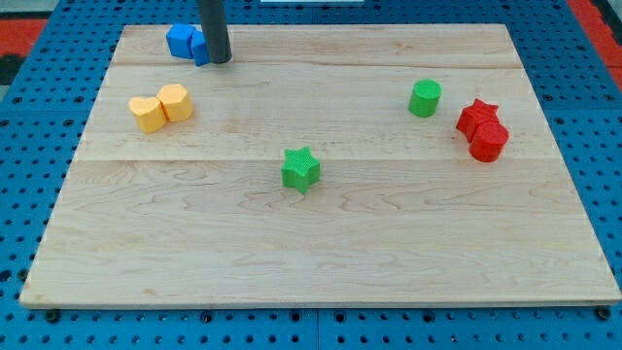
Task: Put the green blocks together at the top right side of the board
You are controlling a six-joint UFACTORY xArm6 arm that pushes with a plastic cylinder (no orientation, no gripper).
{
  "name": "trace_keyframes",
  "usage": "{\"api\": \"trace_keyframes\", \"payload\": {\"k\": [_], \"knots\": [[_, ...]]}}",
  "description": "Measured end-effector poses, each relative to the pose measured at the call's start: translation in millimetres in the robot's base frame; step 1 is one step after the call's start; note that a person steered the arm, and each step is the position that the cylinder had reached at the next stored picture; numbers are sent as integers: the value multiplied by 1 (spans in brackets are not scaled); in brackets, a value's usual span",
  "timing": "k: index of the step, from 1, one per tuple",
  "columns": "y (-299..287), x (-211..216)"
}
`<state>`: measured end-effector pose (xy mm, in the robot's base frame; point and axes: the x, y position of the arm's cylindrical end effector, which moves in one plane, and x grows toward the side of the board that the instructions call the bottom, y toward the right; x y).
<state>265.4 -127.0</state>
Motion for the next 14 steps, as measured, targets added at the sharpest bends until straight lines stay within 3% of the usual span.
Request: {"api": "trace_keyframes", "payload": {"k": [3,4,5,7,8,9,11,13,14], "knots": [[221,124],[269,80],[262,27],[271,73],[335,71],[356,56],[330,-1],[264,200],[175,220]]}}
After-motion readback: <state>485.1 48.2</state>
